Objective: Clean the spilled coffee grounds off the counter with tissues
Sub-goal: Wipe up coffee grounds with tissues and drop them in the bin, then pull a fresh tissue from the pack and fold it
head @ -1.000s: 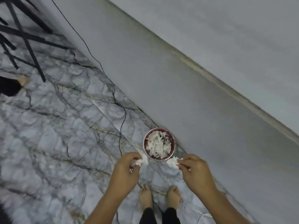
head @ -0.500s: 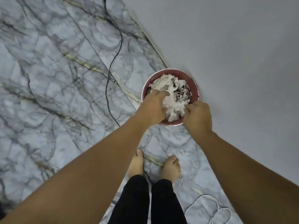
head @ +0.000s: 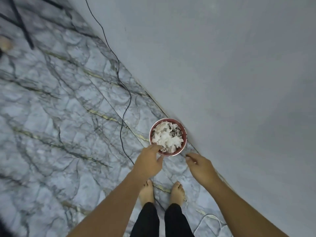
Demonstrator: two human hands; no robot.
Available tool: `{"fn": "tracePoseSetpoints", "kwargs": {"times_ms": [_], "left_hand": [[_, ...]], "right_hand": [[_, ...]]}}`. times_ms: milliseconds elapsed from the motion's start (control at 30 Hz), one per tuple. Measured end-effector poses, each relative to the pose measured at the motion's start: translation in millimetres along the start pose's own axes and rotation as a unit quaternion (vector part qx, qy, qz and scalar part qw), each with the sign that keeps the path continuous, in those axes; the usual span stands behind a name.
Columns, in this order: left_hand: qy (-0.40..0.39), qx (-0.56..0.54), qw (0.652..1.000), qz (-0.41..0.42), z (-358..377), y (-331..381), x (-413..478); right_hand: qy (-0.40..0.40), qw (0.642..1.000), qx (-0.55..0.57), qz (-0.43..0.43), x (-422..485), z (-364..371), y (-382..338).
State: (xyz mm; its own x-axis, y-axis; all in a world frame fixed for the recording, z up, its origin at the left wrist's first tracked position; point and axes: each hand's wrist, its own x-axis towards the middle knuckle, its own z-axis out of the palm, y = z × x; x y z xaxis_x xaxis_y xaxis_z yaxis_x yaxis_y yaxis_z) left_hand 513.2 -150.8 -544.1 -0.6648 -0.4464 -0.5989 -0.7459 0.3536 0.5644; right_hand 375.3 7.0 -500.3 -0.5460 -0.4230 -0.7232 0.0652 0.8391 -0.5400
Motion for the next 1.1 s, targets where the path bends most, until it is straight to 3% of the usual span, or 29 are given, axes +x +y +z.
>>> {"fn": "tracePoseSetpoints", "kwargs": {"times_ms": [100,200,467,767,1100], "left_hand": [[-0.013,-0.037,0.999,0.015,-47,53,-73],[-0.028,-0.063,0.997,0.044,-91,113,-141],[-0.067,-0.092,0.975,0.193,-138,277,-237],[-0.143,-0.022,0.926,0.349,-93,480,-267],[-0.150,-0.036,0.919,0.362,8,647,-245]], "right_hand": [[-0.011,0.997,0.075,0.035,-90,-43,-41],[0.009,0.994,0.112,0.003,-180,-83,-74],[0.162,0.967,0.171,-0.095,-346,-183,-81],[0.286,0.920,0.219,-0.151,-410,-326,-26],[0.357,0.876,0.286,-0.153,-422,-520,83]]}}
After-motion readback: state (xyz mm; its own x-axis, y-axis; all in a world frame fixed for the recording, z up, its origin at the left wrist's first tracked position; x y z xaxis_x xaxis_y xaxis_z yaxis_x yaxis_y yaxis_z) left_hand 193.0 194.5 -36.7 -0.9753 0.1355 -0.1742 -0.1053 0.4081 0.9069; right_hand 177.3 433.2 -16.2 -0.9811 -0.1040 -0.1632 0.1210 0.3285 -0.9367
